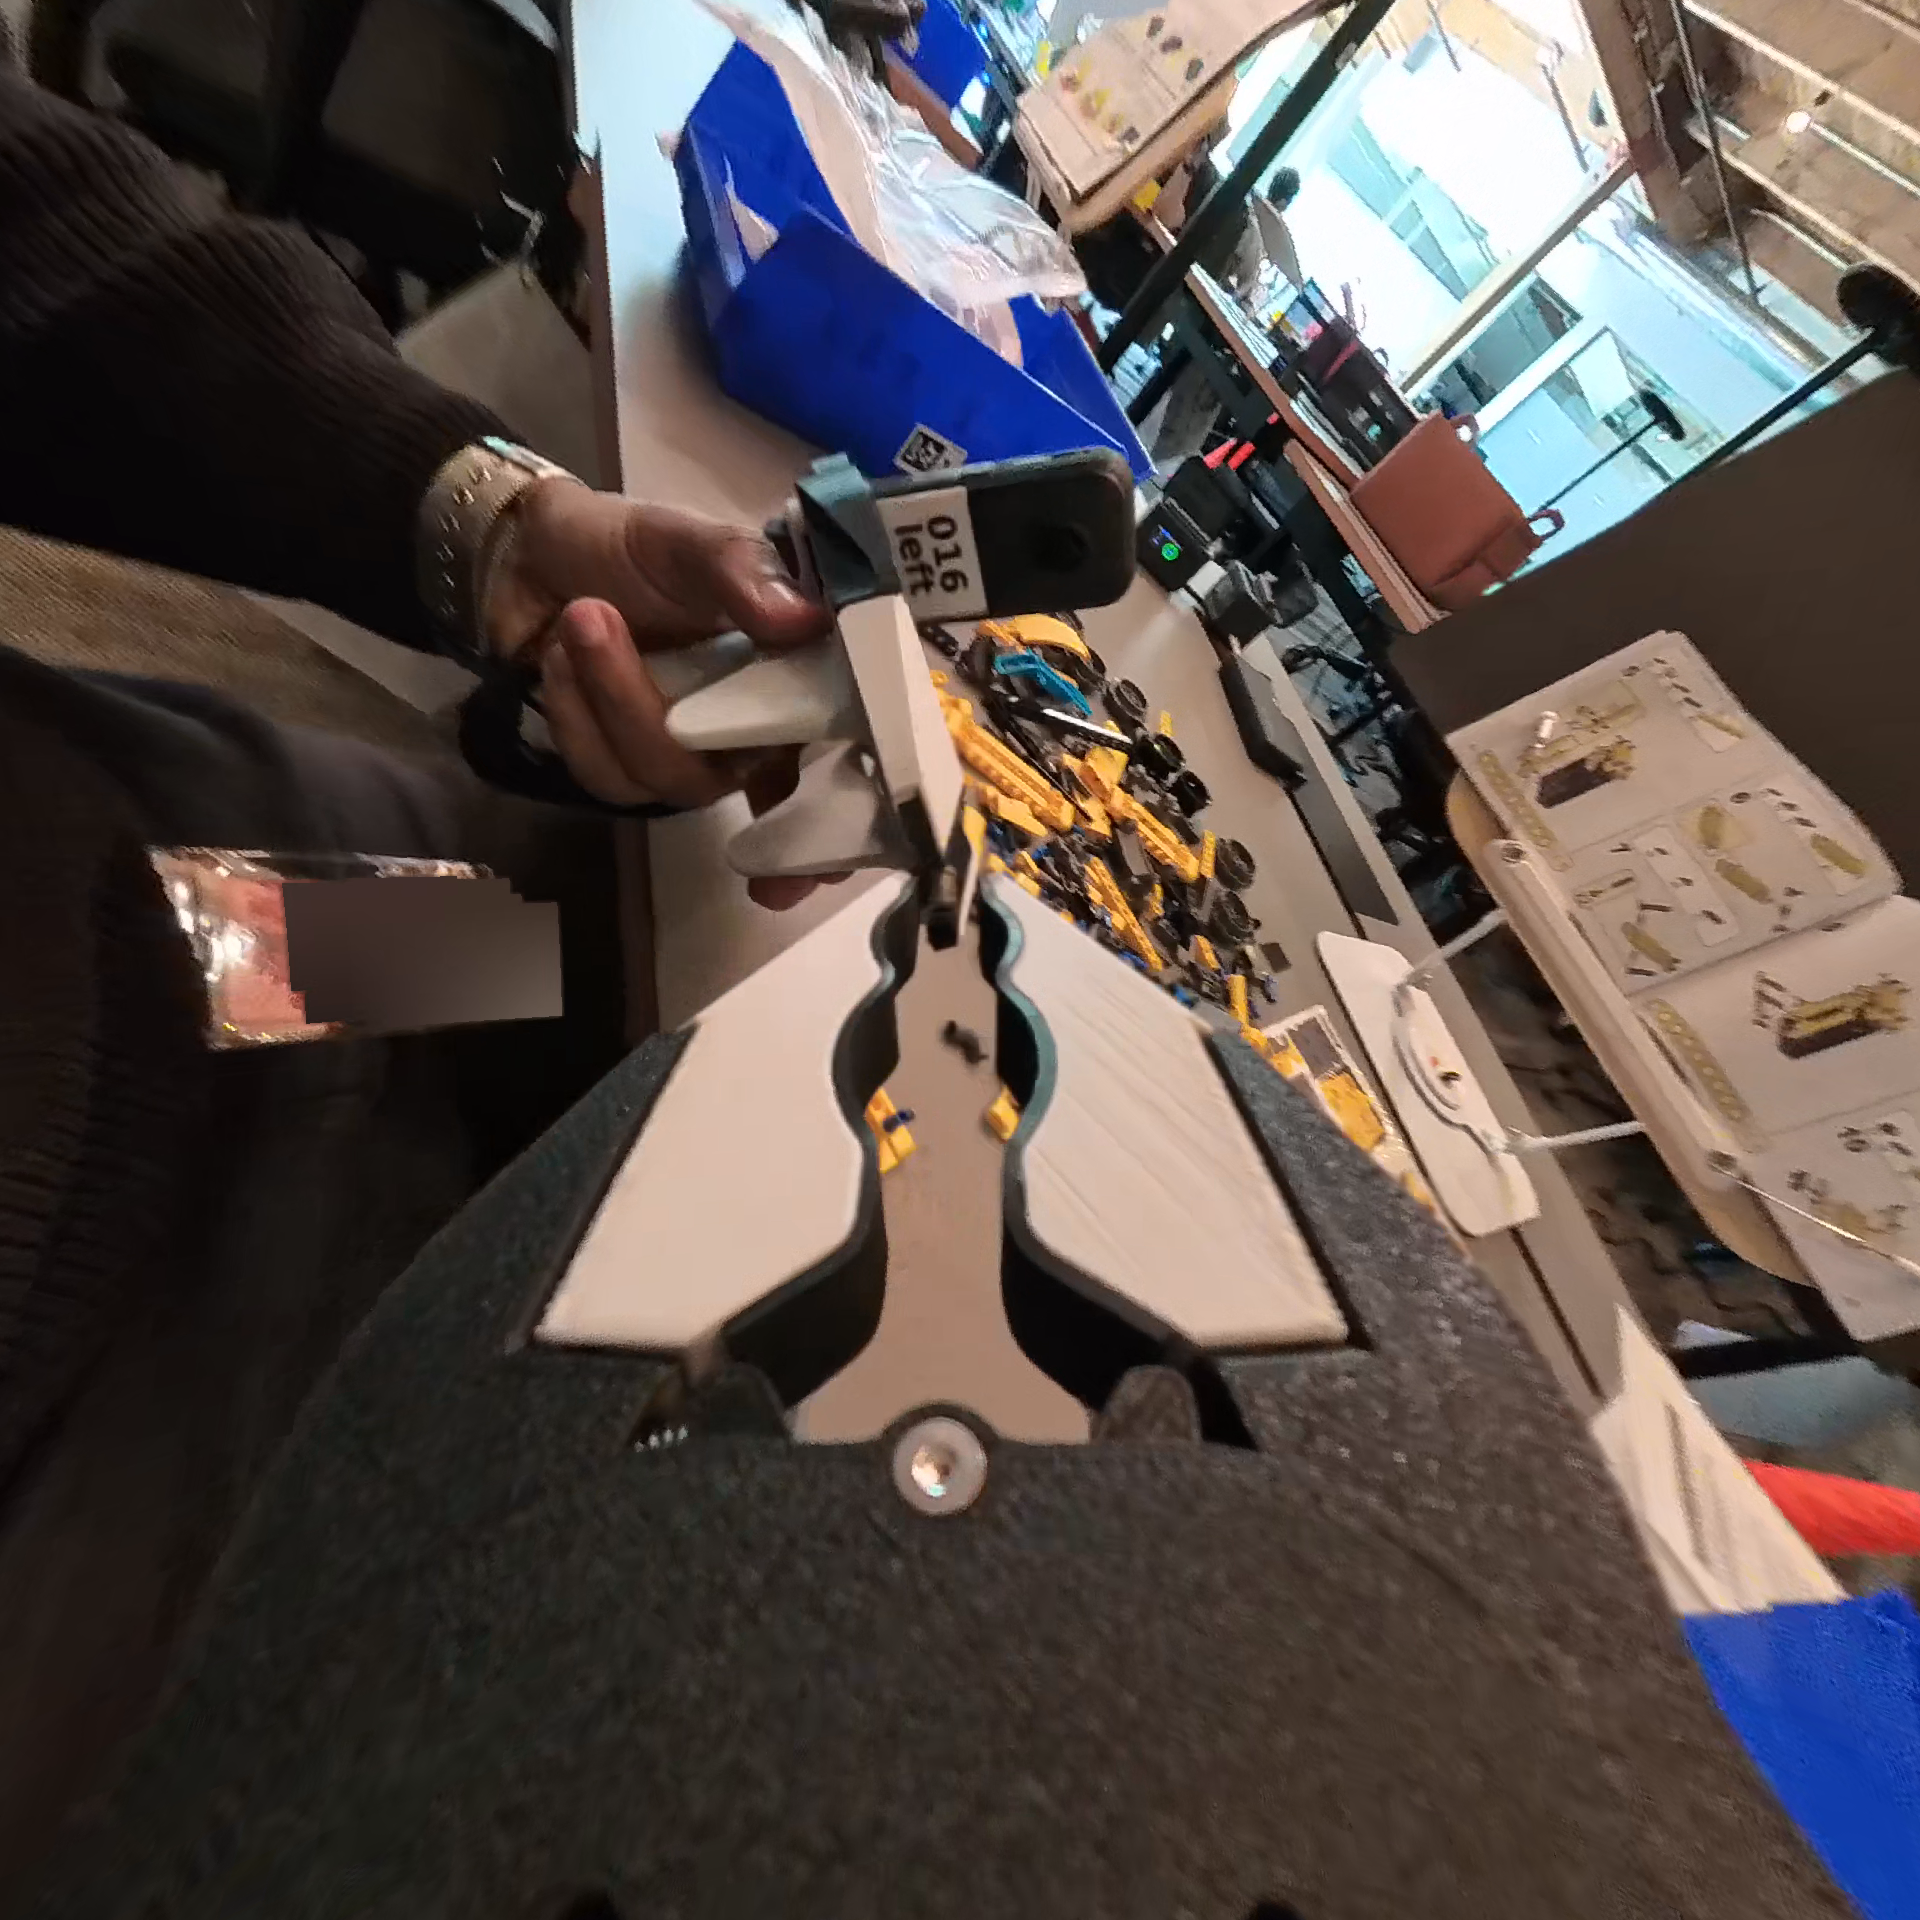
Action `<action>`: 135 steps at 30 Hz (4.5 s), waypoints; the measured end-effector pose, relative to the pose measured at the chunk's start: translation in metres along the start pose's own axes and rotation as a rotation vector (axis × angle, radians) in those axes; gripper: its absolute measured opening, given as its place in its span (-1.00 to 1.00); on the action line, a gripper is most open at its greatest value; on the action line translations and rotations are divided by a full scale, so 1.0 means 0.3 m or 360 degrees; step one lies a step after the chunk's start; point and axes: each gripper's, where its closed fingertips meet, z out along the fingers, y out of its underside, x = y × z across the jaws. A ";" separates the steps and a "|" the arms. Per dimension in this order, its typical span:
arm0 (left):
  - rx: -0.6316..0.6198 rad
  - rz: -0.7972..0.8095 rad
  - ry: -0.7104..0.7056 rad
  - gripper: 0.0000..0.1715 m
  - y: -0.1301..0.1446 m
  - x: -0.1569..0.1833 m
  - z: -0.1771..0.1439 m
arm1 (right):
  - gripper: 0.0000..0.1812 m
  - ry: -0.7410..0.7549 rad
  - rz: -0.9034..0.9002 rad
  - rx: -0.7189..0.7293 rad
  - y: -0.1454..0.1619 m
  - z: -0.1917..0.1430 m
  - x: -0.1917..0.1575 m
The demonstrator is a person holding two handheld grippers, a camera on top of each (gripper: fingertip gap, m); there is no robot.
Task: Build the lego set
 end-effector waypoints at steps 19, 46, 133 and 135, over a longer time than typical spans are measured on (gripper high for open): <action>-0.0812 0.1160 -0.1214 -0.61 0.048 -0.227 -0.193 | -0.91 -0.0309 -0.0036 -0.0650 0.265 0.036 -0.089; -0.1251 0.1066 -0.1320 -0.35 0.196 -0.345 -0.210 | -0.91 -0.0996 -0.0083 -0.0797 0.344 0.146 -0.211; -0.1005 0.0907 -0.1332 -0.48 0.149 -0.319 -0.216 | -0.93 -0.1088 0.0053 -0.0793 0.315 0.106 -0.212; -0.1093 0.0931 -0.1378 -0.48 0.171 -0.336 -0.225 | -0.93 -0.1123 0.0040 -0.0832 0.324 0.112 -0.214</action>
